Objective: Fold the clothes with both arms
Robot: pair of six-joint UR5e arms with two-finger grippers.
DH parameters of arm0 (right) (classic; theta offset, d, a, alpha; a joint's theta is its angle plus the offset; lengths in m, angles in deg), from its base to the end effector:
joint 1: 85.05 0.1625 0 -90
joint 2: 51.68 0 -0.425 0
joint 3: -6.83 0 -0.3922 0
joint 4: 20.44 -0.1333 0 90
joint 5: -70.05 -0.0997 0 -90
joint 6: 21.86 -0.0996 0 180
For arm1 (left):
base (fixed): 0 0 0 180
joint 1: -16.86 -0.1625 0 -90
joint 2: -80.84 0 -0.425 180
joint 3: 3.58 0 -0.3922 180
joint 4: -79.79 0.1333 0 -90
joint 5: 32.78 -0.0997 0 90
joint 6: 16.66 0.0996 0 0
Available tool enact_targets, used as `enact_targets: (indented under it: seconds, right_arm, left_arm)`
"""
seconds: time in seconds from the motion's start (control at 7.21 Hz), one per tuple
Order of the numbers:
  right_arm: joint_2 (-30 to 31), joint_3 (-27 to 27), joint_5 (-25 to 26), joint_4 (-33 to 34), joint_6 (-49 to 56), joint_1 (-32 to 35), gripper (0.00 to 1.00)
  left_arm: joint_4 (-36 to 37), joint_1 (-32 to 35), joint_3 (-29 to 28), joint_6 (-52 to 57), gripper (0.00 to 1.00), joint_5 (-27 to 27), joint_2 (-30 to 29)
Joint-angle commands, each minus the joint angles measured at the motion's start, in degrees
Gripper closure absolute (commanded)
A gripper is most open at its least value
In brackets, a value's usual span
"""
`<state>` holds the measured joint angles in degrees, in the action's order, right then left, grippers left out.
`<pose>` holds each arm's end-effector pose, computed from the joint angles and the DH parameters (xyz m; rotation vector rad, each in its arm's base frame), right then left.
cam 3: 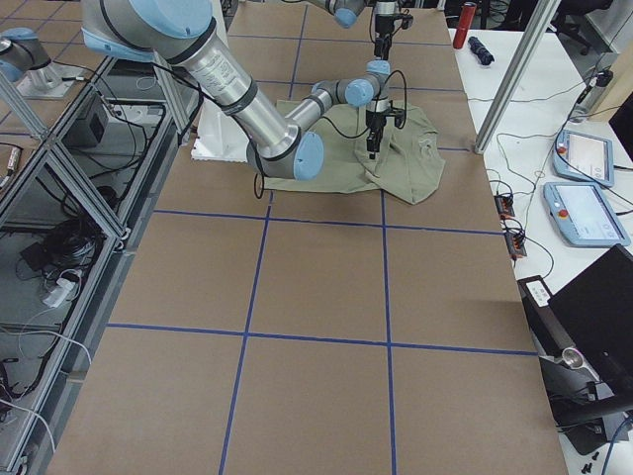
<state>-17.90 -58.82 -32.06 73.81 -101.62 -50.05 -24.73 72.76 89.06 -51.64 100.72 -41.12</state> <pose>-0.6071 -0.5623 0.2318 -0.0066 -0.5261 0.3713 0.3207 -0.5892 0.2723 0.2677 1.0474 0.3112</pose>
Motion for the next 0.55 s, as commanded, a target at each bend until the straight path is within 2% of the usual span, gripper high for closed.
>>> enact_targets:
  seconds: [0.0,0.14,0.28,0.42]
  right_arm:
    - [-0.1,1.0,0.8,-1.4,-0.8,-0.8,0.47]
    - [-0.1,1.0,1.0,-1.3,-0.7,-0.8,0.58]
    - [-0.2,0.7,1.0,-1.2,-0.7,-0.8,0.74]
    - [-0.2,0.3,1.0,-0.9,-0.6,-0.8,0.81]
  left_arm:
    - [-0.1,-0.1,0.0,0.0,0.0,0.0,0.1]
    - [-0.1,-0.2,0.0,0.0,0.0,0.0,0.1]
    - [-0.2,-0.2,0.0,-0.1,0.0,0.0,0.1]
    - [-0.2,-0.3,0.0,-0.2,0.0,0.1,0.1]
